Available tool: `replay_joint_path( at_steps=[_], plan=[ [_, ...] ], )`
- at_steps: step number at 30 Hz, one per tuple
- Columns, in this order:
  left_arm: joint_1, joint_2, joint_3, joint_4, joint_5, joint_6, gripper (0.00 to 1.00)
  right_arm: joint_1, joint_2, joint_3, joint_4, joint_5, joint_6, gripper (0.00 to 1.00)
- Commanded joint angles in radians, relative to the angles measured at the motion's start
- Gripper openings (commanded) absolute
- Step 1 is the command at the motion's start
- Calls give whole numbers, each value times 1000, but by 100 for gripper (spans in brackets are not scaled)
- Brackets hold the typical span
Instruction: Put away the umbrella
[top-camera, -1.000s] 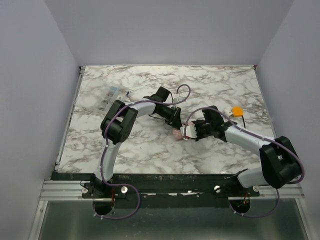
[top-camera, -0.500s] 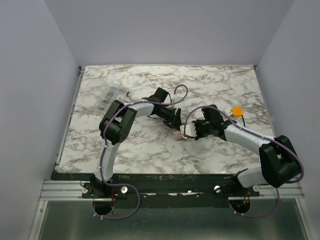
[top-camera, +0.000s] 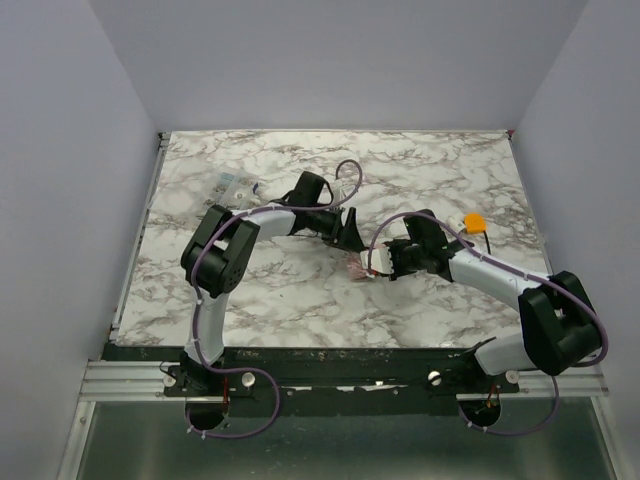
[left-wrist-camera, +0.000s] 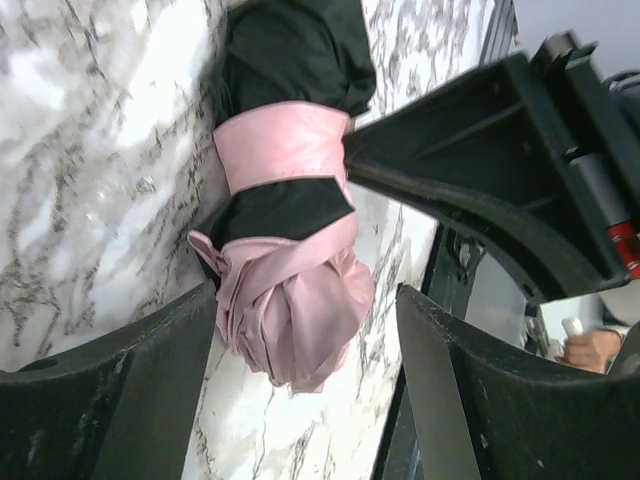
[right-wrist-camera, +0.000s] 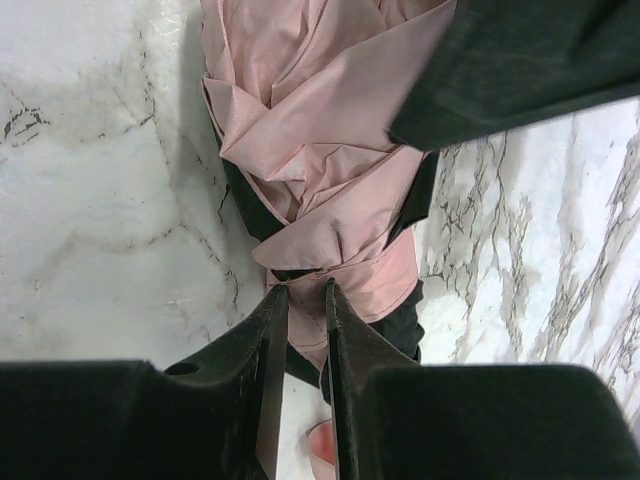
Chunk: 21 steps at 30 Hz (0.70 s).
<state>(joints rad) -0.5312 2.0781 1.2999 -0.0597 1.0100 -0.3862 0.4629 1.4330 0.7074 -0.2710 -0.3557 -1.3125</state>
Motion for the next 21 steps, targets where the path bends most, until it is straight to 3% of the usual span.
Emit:
replay_joint_path(
  at_steps=[1, 7, 16, 21],
  plan=[
    [1, -53, -11, 154, -115, -122, 70, -33, 87, -92, -213, 134, 38, 22],
    [-55, 7, 49, 134, -201, -165, 69, -34, 89, -95, -209, 134, 38, 22],
    [-118, 67, 101, 49, -308, -156, 55, -33, 83, -98, -209, 133, 36, 22],
    [-129, 72, 96, -23, -390, -135, 33, -33, 78, -90, -218, 126, 36, 23]
  ],
)
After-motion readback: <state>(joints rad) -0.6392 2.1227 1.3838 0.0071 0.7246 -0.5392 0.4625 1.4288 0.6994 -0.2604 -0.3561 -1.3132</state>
